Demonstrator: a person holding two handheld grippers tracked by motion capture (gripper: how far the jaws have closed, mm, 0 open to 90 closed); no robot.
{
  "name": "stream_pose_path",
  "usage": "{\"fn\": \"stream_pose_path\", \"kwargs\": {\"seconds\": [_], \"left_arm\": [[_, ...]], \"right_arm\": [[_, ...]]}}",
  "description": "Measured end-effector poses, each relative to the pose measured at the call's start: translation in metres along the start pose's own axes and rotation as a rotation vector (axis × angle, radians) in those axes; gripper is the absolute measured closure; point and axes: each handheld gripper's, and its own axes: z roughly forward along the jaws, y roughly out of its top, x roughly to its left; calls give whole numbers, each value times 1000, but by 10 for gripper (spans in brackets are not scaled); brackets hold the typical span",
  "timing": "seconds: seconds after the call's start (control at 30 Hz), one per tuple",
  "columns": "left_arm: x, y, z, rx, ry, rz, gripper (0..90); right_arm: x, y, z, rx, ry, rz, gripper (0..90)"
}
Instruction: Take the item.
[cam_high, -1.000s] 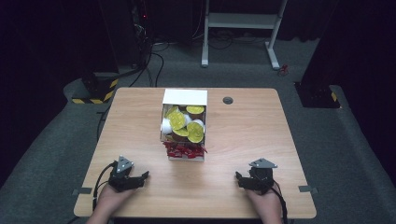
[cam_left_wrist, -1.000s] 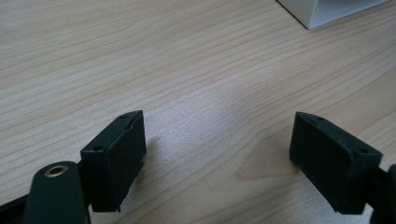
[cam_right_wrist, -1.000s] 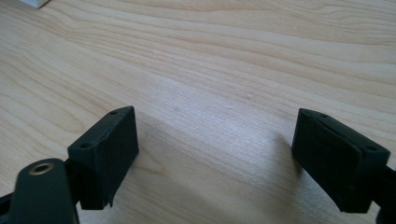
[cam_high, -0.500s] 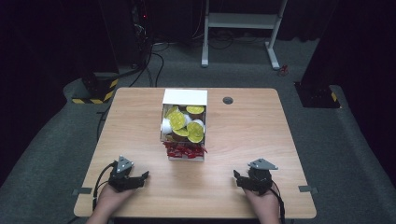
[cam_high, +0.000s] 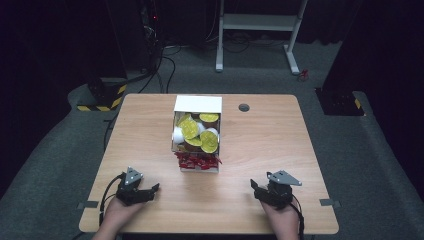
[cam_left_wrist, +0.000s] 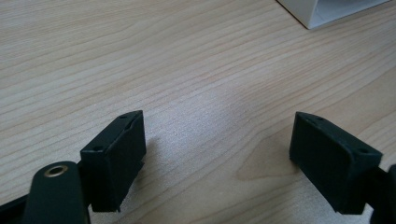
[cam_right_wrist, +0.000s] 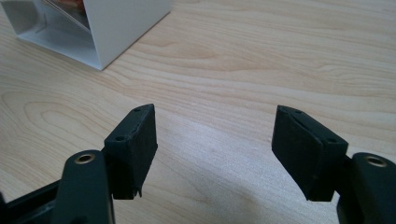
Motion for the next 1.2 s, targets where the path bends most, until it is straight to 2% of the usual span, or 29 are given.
{"fn": "stream_pose_path", "kwargs": {"seconds": [0.27,0.6,0.8,0.97,1.1,1.2], "left_arm": [[0,0,0,0,-2,-1,190],[1,0,0,6,-6,9,190],[1,0,0,3,-11,13,190],[1,0,0,3,-21,17,189],[0,0,0,3,-24,22,187],[0,0,0,3,-24,23,186]], "right_arm": [[2,1,-4,-23,14,-5,377],[11,1,-2,-19,5,-53,399],[14,2,5,7,-2,-71,425],[16,7,11,22,-4,-84,483],[18,11,14,34,6,-95,485],[22,18,14,30,7,-83,467]]}}
